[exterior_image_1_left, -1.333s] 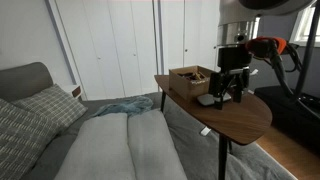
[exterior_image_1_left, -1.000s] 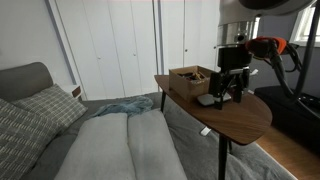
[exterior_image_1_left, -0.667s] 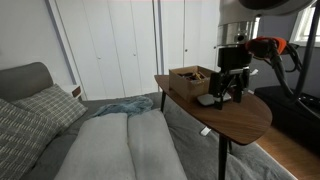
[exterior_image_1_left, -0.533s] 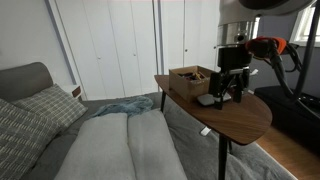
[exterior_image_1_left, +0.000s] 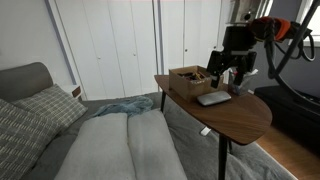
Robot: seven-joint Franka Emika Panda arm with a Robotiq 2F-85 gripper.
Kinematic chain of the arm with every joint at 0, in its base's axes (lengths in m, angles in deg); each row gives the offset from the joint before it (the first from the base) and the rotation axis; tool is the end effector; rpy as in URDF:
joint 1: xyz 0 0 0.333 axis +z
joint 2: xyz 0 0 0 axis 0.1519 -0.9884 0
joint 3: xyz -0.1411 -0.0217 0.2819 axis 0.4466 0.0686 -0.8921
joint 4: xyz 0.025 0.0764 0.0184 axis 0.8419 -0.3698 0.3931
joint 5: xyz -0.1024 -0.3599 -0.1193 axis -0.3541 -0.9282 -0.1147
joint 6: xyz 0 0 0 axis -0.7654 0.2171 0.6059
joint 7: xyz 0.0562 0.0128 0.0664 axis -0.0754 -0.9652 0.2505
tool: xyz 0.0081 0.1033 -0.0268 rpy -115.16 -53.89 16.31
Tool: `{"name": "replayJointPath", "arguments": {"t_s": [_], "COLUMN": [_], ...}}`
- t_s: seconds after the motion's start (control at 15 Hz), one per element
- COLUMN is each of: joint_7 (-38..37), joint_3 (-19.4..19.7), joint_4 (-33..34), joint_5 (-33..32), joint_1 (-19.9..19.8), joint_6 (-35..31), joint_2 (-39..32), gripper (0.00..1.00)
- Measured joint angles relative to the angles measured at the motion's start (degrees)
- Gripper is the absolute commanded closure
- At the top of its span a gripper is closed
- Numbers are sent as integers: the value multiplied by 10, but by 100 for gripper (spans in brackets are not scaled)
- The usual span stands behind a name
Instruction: Take the white marker out of the penholder and put it on the table
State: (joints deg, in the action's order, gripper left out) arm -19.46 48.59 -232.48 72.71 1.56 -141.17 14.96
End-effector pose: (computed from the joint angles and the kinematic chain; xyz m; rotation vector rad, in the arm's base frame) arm 0.3140 0.1448 0.4855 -3.0521 -0.0312 -0.1455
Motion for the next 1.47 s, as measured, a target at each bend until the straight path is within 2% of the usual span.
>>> {"name": "replayJointPath", "arguments": {"t_s": [0.4,1.27,1.47], "joint_7": [-7,-7,32], "joint_3": [5,7,31], "joint_4": [24,26,31], "joint_5": [-47,-51,-65], "joint_1": [-39,-44,-59], "joint_6": [13,10,-26], "joint_2": [65,65,61], "gripper": [0,0,0]}}
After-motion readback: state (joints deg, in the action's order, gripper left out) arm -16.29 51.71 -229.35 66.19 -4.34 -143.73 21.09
